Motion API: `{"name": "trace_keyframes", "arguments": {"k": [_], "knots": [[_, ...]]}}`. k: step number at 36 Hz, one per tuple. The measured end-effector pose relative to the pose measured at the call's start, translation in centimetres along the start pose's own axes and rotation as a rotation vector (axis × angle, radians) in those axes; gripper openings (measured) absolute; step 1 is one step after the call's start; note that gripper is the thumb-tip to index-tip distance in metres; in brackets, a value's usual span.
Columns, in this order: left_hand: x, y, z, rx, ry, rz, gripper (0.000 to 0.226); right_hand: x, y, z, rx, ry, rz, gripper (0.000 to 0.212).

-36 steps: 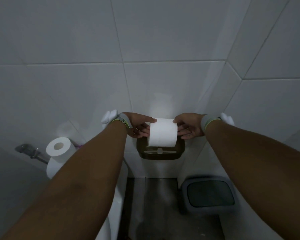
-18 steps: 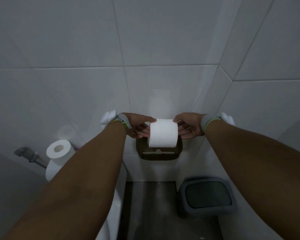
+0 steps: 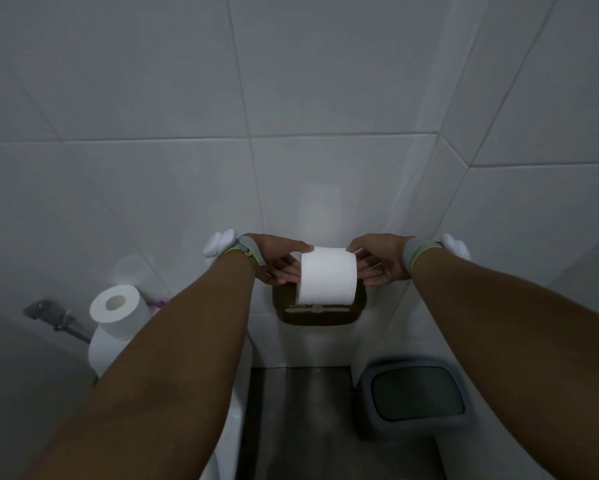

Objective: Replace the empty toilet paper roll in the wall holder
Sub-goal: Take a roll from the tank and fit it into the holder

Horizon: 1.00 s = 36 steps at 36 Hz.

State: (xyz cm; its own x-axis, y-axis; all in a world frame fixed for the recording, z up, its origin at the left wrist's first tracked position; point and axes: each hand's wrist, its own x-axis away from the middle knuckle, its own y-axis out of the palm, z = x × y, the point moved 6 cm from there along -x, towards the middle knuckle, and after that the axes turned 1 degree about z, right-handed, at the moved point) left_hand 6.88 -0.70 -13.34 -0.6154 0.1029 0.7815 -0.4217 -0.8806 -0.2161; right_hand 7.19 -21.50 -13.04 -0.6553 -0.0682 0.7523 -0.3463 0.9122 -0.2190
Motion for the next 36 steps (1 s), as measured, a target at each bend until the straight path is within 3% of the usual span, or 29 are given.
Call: {"name": "trace_keyframes", "arguments": {"k": [28, 36], "knots": [[-2.3, 0.6, -1.1, 0.027, -0.033, -0.027, 0.036, -2.5, 0.7, 1.3, -0.012, 0.027, -0.024, 0.024], [-3.8, 0.8, -2.1, 0.018, -0.056, -0.026, 0.034, -3.7, 1.5, 1.9, -0.042, 0.035, -0.017, 0.013]]}}
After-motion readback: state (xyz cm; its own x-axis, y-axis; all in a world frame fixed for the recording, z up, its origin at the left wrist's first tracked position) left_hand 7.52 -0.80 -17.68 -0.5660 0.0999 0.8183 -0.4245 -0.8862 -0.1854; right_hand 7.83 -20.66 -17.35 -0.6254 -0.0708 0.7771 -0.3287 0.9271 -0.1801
